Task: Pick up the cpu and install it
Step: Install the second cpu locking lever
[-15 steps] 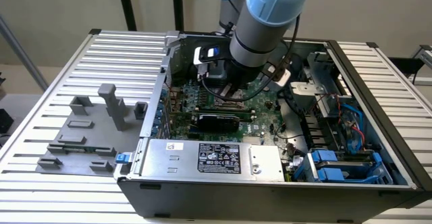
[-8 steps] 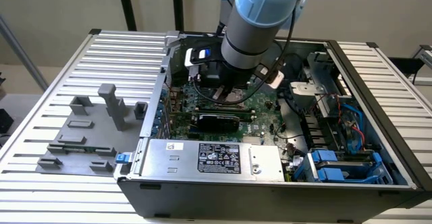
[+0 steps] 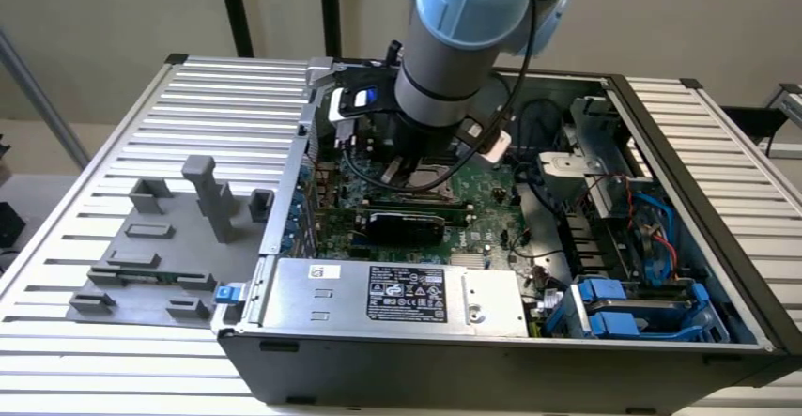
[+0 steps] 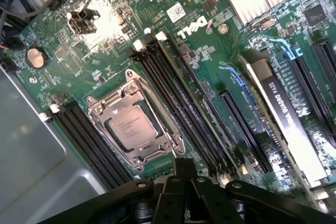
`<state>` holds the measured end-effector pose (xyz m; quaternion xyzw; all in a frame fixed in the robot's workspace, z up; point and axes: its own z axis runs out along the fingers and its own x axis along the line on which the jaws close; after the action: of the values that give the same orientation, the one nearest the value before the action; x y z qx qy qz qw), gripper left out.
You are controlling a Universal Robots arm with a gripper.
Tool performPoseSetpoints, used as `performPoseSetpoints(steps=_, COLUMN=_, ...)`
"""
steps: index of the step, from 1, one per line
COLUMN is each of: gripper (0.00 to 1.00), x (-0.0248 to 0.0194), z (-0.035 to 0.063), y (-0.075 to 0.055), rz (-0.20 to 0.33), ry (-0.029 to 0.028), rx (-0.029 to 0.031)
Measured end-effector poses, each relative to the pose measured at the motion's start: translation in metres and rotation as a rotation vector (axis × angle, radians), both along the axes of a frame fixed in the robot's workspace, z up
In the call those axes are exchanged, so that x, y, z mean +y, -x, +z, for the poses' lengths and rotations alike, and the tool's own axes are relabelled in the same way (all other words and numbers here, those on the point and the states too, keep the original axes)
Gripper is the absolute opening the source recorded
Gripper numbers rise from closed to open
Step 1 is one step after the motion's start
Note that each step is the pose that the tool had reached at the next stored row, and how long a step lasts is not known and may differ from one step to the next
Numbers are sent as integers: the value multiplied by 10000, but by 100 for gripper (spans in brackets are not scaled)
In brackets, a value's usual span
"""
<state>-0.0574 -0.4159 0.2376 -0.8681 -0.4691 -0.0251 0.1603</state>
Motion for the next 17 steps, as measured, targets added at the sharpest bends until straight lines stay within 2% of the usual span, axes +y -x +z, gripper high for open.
performPoseSetpoints(steps=3, gripper=11, x=25, z=-46, y=4, rz=1, ry=8, rx=0)
performPoseSetpoints(steps=9, gripper=11, x=21, z=-90, y=9, rz=0, ry=110, rx=9)
performPoseSetpoints(steps=11, gripper=11, x=11, z=-104, y=16, rz=4, ry=140, rx=31)
performPoseSetpoints(steps=17, gripper=11, x=7, z=-198, y=44, rz=18, ry=158, rx=41)
